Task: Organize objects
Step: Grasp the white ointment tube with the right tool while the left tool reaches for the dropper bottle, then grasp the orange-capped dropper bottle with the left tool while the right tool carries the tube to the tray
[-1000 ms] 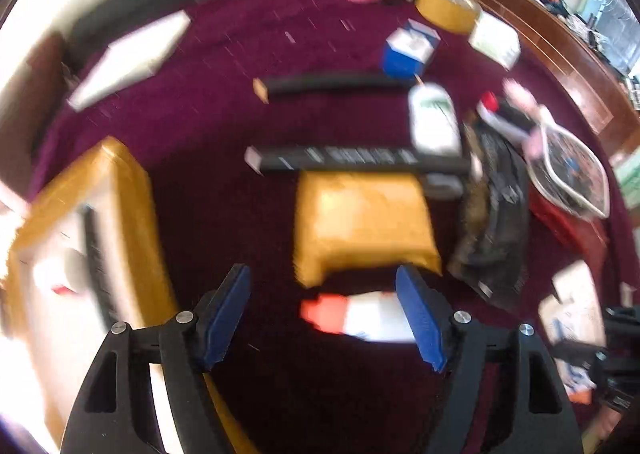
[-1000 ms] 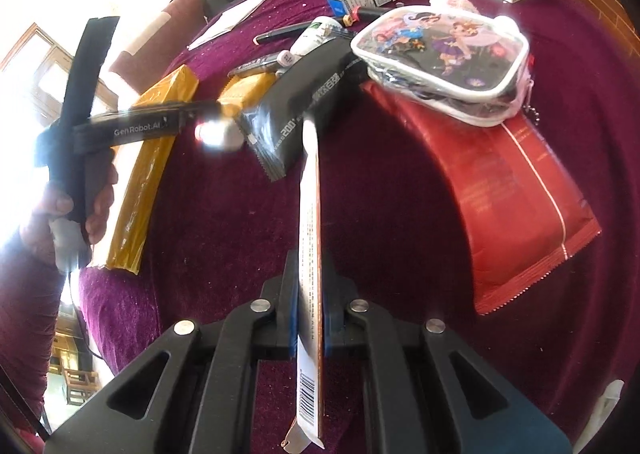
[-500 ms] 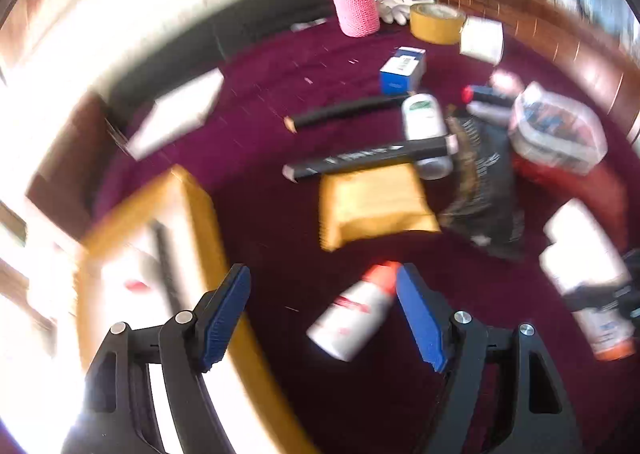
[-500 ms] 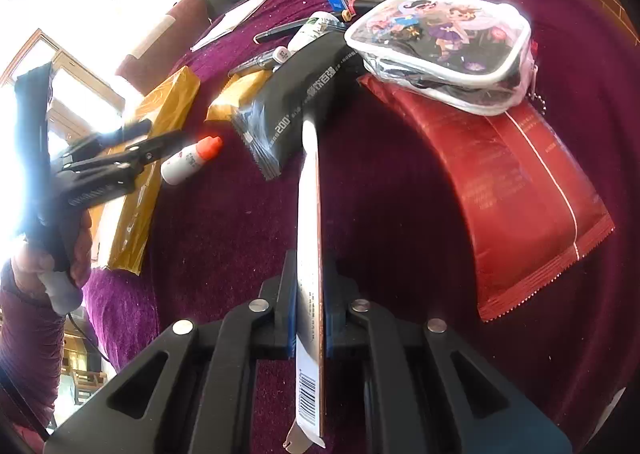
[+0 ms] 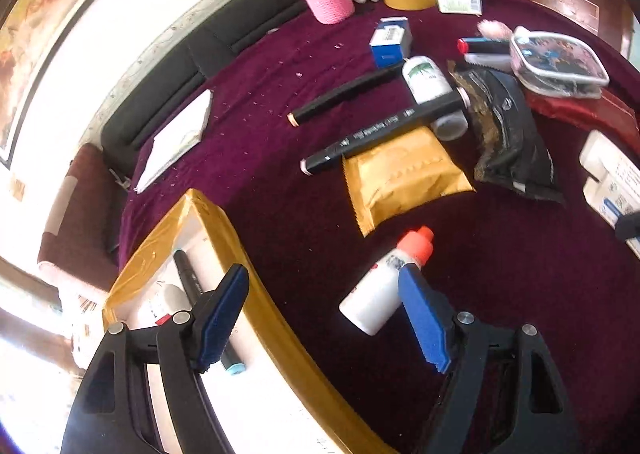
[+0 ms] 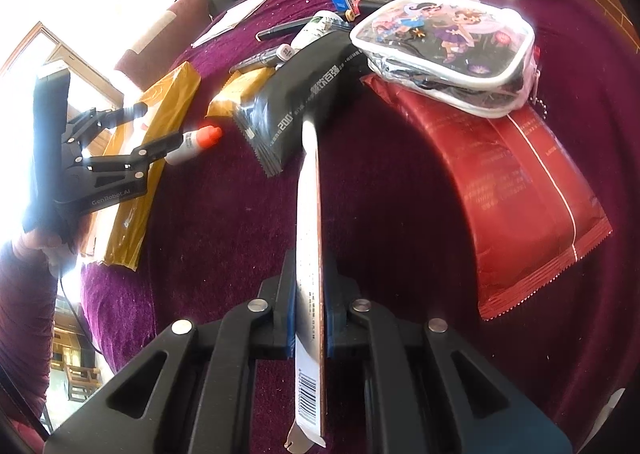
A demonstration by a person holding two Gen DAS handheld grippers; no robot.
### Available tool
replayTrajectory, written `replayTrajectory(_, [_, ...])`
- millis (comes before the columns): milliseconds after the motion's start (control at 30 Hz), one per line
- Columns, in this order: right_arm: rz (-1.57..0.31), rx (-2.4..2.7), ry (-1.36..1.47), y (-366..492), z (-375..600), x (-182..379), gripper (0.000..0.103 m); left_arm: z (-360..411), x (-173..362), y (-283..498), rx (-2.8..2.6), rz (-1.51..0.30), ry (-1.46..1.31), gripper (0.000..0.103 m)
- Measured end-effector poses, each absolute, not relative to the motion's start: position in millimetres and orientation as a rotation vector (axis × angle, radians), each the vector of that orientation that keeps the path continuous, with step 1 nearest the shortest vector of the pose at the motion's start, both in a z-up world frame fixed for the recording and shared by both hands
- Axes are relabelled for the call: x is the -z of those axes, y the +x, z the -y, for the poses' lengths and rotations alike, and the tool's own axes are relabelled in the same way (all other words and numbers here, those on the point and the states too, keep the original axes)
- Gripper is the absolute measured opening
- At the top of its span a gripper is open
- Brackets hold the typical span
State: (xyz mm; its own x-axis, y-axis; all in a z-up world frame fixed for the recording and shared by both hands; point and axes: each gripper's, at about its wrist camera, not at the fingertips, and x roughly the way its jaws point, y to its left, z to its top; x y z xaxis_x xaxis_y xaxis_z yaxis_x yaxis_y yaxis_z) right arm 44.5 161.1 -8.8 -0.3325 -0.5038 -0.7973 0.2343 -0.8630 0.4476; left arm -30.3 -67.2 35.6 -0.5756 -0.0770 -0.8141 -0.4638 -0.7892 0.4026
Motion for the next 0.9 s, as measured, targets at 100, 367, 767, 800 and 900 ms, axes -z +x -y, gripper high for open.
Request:
replayTrajectory(100, [0.348,2.222,1.463,44,-160,9,0.008,58,-25,-36,-2.328,-0.897,-1.313,0.072])
replayTrajectory(367, [0.347,2.224,1.466,42,-159,9,0.008,53,-7,-59,-2.195,-0.802,-1.451,0.072])
replayTrajectory(767, [0.275,2.248,1.427,53,-145,-13,0.007,74,-34,-19,-2.26,-0.349,-1.458,0.023])
replayTrajectory(800, [0.276,2.247,1.414,54,-143,-19,0.007,83,-44,-15,-2.28,-0.3,-1.443,0.023])
replayTrajectory(900, [0.281,2.221,1.362,55,-129,-43,0.007,116,-72,-7,-2.339,-0.188,-1.415,0.023])
